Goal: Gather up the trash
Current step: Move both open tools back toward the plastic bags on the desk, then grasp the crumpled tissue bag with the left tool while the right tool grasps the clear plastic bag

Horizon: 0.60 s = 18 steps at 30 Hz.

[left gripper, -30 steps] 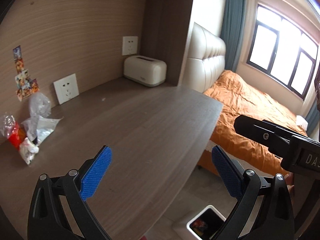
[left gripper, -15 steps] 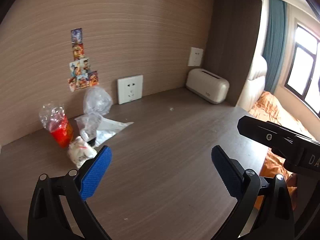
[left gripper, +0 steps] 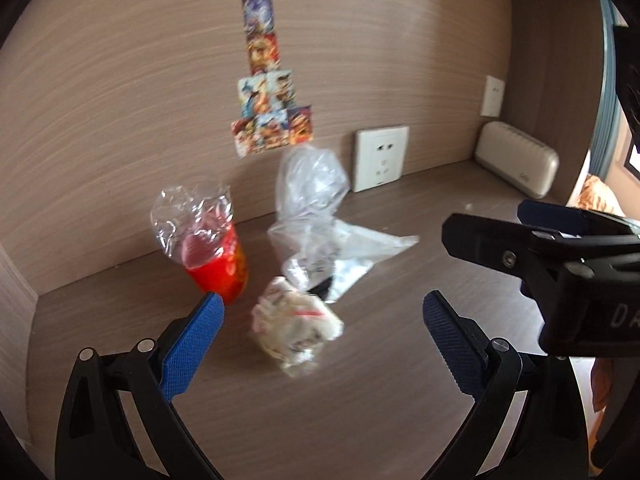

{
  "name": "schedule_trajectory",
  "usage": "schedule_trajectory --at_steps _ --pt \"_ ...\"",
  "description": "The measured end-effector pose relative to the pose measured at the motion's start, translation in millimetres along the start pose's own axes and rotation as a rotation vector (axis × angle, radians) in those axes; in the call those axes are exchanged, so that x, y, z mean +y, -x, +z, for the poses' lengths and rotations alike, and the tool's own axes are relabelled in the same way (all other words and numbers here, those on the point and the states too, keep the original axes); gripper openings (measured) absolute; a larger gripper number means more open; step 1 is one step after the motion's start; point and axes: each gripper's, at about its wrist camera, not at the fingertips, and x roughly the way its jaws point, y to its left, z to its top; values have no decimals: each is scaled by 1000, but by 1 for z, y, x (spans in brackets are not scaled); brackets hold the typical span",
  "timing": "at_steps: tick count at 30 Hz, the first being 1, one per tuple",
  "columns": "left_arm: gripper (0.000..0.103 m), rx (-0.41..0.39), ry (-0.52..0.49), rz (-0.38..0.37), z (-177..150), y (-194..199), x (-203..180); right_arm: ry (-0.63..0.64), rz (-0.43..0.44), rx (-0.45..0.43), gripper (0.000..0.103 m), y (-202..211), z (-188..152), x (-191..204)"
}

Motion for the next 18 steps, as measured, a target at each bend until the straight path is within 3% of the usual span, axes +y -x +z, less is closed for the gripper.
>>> schedule_trajectory --at_steps 8,13,18 --pt "98 87 -11 -6 -7 -40 32 59 42 98 98 -68 22 20" --pt "98 136 -50 -51 -7 -60 38 115 48 135 98 -98 29 37" --pt "98 190 -23 -116 -4 -76 43 132 43 179 98 -122 26 48"
